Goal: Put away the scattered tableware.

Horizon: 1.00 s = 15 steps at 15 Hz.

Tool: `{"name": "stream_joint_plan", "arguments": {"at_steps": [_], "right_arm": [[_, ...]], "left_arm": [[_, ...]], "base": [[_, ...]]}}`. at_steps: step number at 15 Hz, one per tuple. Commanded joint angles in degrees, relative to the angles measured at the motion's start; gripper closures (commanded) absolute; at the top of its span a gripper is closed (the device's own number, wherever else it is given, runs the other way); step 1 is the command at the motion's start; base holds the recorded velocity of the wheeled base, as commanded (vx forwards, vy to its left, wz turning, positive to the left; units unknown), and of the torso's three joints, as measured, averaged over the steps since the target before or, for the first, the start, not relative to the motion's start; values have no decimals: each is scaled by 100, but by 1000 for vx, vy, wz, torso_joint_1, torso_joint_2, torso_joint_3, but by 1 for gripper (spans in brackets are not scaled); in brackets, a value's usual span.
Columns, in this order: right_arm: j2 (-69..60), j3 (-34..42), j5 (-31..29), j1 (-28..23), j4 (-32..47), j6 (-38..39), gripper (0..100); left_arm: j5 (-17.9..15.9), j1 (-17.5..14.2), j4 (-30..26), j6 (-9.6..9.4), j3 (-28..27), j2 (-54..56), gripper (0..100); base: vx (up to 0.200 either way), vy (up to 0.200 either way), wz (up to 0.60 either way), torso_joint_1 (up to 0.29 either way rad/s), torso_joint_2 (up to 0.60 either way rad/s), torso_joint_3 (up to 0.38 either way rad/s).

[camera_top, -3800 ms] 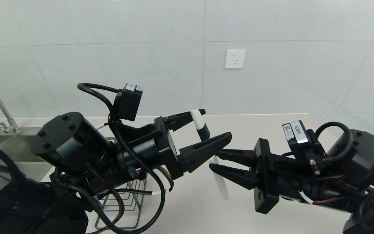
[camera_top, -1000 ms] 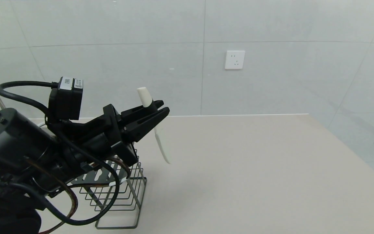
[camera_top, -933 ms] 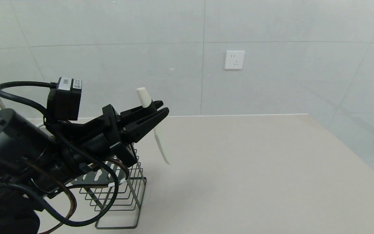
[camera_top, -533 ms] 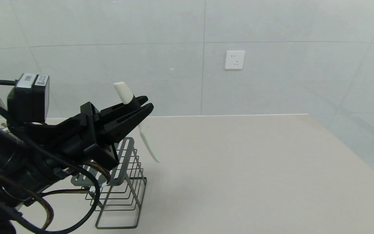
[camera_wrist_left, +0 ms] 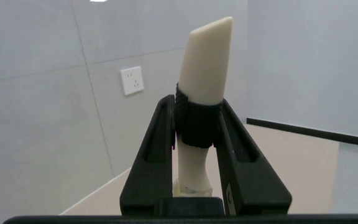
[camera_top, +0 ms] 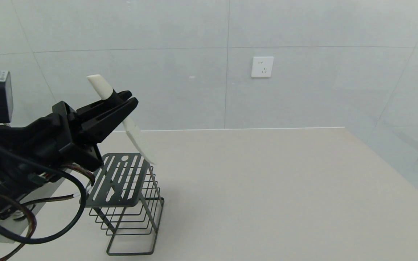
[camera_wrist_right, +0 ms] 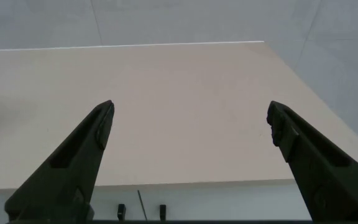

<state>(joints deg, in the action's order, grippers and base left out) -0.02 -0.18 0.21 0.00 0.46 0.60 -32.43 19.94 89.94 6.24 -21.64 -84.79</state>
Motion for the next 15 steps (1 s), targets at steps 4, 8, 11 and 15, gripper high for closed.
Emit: {"name": "stream_joint_plan", "arguments": {"at_steps": [4, 8, 11, 15], "right_arm": [[11, 1, 6, 0, -11, -7, 0], [11, 1, 6, 0, -11, -7, 0], [11, 1, 6, 0, -11, 11, 0], [11, 1, 6, 0, -11, -25, 0]], "left_arm": [[-9, -8, 6, 9, 63, 94, 100], [-18, -17, 6, 0, 98, 111, 100], [-18, -8, 6, -27, 98, 85, 100], [-378, -17, 6, -844, 63, -249, 100]], "base": [[0, 0, 150, 2, 2, 2], [0, 0, 0, 0, 0, 0], [0, 0, 0, 0, 0, 0], [0, 0, 0, 0, 0, 0]]}}
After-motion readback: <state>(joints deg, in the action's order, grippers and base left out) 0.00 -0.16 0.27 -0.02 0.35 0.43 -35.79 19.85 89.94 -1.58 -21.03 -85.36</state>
